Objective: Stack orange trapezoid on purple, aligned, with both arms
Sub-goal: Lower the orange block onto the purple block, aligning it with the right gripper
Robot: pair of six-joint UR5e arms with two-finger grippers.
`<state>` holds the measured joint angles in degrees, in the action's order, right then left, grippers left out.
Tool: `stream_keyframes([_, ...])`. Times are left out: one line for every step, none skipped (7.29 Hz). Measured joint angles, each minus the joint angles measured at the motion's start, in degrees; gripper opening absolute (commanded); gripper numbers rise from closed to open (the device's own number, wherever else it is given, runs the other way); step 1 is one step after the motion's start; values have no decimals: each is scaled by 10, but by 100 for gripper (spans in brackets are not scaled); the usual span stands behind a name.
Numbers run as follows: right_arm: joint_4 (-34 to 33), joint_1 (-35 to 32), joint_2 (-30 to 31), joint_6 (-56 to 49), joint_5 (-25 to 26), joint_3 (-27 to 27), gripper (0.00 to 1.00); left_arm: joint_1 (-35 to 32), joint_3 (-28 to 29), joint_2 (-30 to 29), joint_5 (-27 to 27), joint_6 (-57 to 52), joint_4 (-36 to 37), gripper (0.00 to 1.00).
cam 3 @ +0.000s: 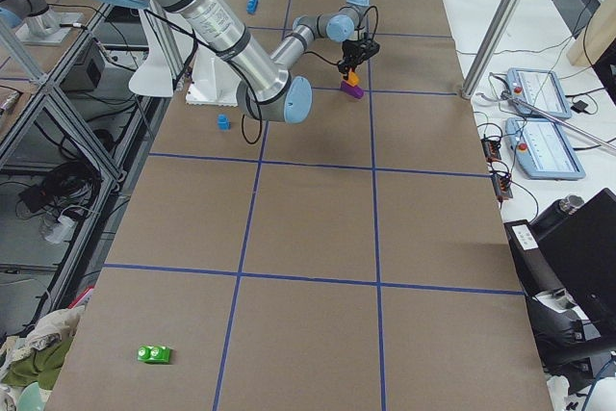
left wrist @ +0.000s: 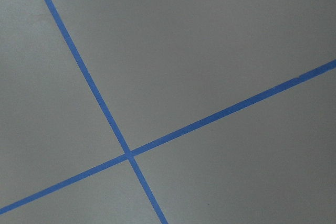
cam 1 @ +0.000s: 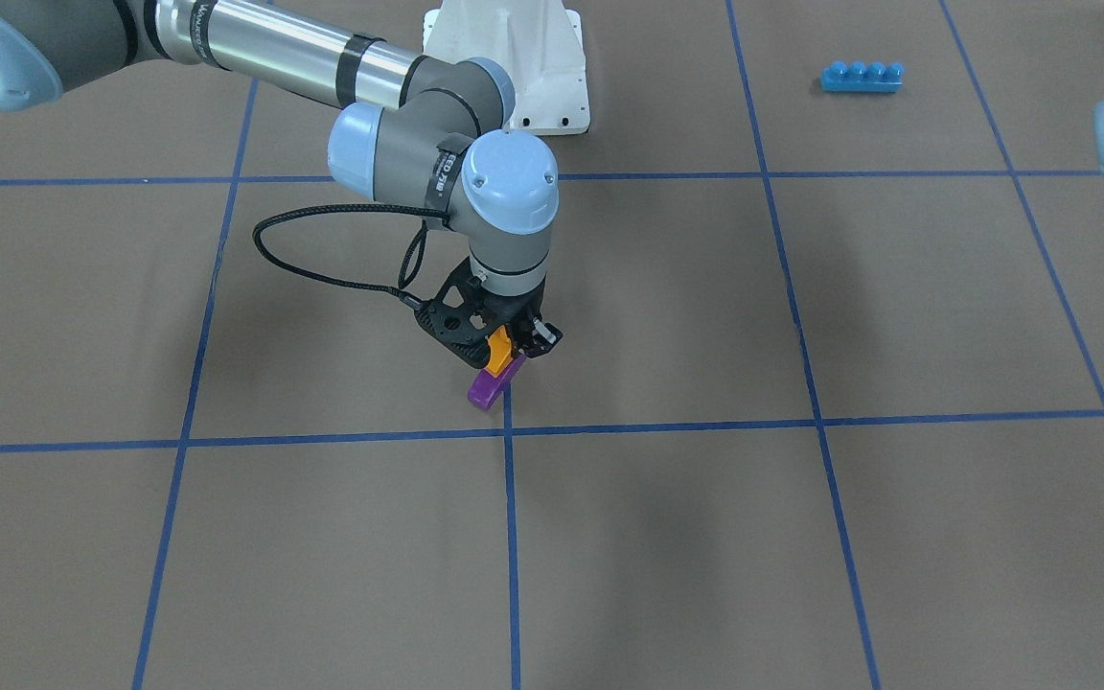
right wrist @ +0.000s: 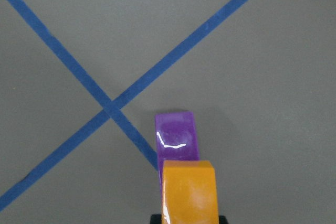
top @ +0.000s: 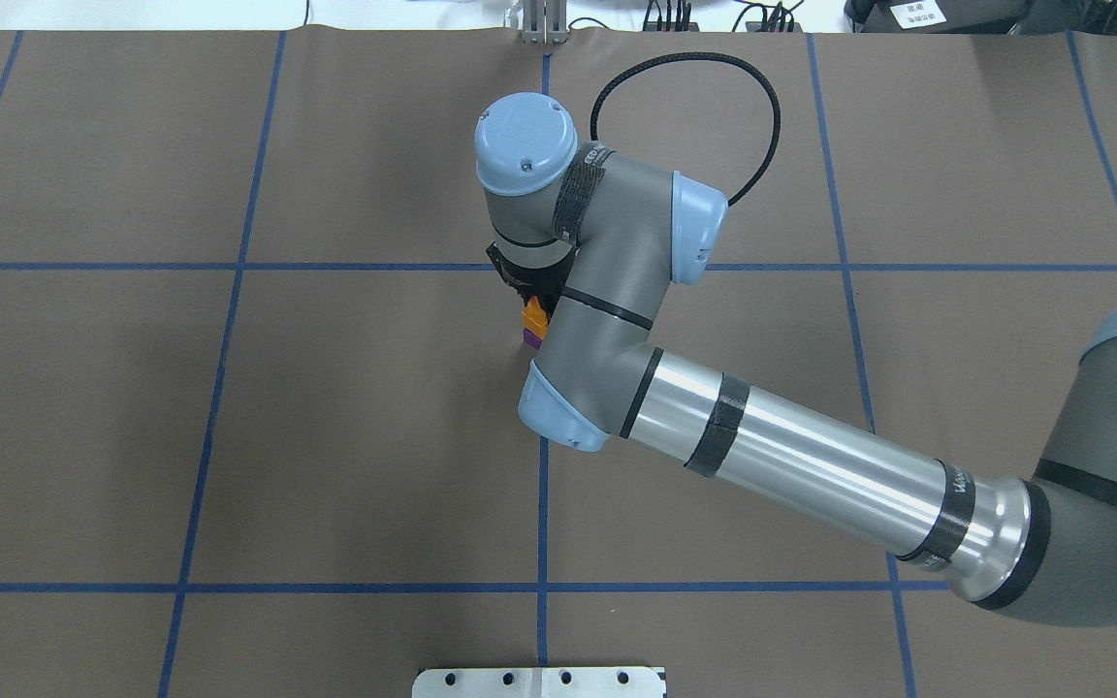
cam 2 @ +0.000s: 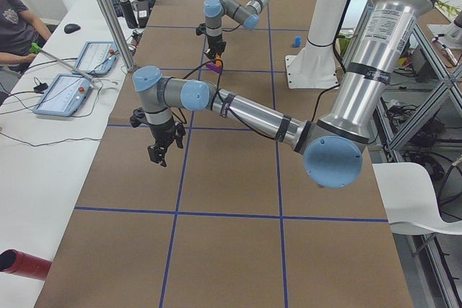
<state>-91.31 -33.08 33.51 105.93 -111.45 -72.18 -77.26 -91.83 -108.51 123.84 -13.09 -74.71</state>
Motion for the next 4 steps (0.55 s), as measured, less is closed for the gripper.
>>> stream_keyframes([5, 0, 0, 1, 0, 6, 0, 0, 0, 0, 0, 1, 0, 100])
stream_keyframes([8, 0, 0, 1, 0, 9, 0, 1, 1, 0, 0, 1, 0, 100])
stream_keyframes([9, 0, 0, 2, 0, 10, 23, 1, 1, -1, 0, 2, 0, 100])
stream_keyframes([10, 0, 0, 1, 0, 11, 99, 1, 1, -1, 0, 2, 0, 100])
